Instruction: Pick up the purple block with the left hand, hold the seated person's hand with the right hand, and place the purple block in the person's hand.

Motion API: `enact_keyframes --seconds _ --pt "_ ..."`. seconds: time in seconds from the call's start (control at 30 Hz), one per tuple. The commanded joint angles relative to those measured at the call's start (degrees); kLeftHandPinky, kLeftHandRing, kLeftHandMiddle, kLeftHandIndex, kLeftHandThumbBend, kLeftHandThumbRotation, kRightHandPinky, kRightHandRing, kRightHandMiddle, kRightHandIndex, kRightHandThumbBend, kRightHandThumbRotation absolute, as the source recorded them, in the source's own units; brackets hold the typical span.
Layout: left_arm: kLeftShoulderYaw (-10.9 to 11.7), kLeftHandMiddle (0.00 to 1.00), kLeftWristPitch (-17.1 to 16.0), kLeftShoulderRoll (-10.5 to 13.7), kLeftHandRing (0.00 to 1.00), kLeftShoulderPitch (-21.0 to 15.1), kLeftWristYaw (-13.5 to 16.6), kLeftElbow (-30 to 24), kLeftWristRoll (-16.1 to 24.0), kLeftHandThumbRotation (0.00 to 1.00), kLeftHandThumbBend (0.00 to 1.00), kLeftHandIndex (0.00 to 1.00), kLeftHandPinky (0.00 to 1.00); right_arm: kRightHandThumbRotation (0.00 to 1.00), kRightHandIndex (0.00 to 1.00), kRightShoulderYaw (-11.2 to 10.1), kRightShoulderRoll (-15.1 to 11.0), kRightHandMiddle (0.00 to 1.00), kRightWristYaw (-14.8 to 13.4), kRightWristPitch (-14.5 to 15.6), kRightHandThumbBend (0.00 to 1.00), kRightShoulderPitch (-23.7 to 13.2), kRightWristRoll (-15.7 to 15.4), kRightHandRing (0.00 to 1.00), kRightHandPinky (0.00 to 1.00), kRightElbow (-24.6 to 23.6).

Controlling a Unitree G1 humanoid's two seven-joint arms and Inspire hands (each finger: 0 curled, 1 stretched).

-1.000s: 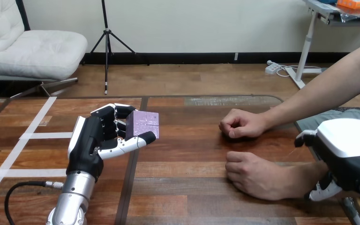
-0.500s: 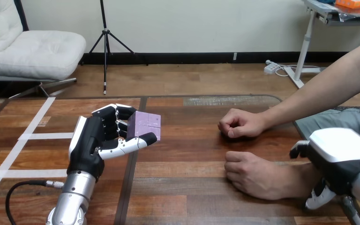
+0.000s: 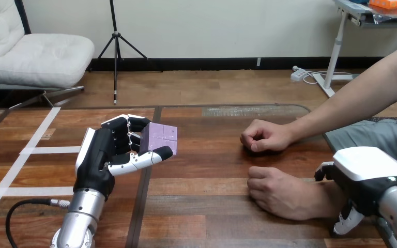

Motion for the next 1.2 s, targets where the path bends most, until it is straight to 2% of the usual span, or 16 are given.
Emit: enact_keyframes --seconds 0.0,0.57,0.83,1.03,1.17 --pt "0.79 0.46 -1.34 1.03 0.4 -1.42 0.63 -3.03 0.28 0.14 0.86 0.49 0.34 0.06 0.78 1.28 -2.31 0.8 -0.11 -0.25 0.86 -5.31 -0.26 0.8 0.82 1.78" --pt "1.38 0.46 -1.51 0.95 0.4 -1.11 0.15 -3.38 0.23 0.13 0.85 0.49 0.33 0.06 0.74 4.5 -2.7 0.75 -1.27 -0.97 0.87 -7.84 -0.81 0.74 0.75 6.63" --pt "1.68 0.46 -1.39 0.98 0.4 -0.99 -0.31 -3.5 0.15 0.13 0.85 0.49 0.34 0.06 0.65 5.7 -2.55 0.69 -1.84 -0.35 0.86 -8.65 -1.09 0.67 0.64 8.61" --pt "1.58 0.46 -1.35 1.23 0.4 -0.9 0.38 -3.51 0.9 0.14 0.85 0.49 0.34 0.06 0.62 6.6 -2.82 0.65 -1.04 0.14 0.85 -9.31 -1.3 0.61 0.55 9.49" --pt "2.07 0.46 -0.89 0.97 0.4 -0.9 -0.52 -3.52 0.09 0.13 0.86 0.49 0.34 0.05 0.61 6.61 -2.66 0.62 -0.06 0.85 0.84 -9.62 -0.72 0.58 0.5 9.73"
